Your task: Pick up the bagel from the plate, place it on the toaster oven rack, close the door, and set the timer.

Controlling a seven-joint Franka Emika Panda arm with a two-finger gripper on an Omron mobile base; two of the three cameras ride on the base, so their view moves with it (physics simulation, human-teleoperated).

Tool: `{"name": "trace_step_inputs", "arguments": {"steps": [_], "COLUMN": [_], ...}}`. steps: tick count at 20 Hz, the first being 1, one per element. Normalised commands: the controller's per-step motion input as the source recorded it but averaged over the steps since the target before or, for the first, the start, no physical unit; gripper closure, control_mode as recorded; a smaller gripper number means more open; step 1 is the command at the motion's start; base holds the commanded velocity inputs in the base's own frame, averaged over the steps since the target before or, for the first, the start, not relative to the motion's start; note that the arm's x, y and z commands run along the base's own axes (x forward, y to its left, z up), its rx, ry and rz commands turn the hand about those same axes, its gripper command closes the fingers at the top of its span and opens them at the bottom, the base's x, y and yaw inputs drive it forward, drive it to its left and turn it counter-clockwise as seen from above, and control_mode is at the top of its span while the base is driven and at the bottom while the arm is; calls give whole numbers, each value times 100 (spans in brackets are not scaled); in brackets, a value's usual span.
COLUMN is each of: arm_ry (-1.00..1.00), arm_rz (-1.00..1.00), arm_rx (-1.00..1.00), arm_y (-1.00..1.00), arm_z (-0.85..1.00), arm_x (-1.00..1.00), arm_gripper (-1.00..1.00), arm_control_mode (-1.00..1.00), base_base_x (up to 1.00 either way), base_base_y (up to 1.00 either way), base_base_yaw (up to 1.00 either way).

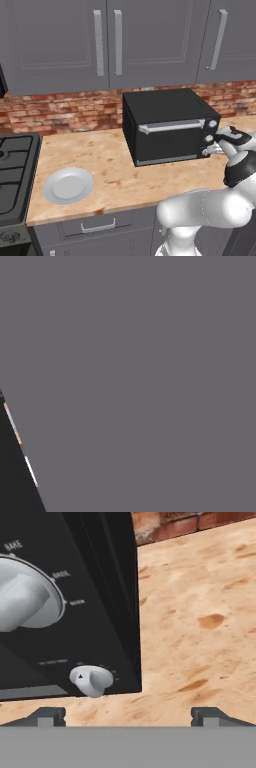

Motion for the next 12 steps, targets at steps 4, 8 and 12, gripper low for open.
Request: {"name": "trace_step_inputs", "arguments": {"steps": [4,8,12], "arm_ry": [2,4,3], "arm_rz": [0,0,0], "arm_rx": [0,0,0], "arm_y": [17,15,15], "arm_z": [2,2,12], "arm_x": [-12,-22,3], "arm_gripper": [-100,-100,-100], "arm_control_mode": [-100,-100,-100], "base_base_x": [0,0,0], "base_base_y": [0,0,0], "base_base_yaw": [0,0,0]}}
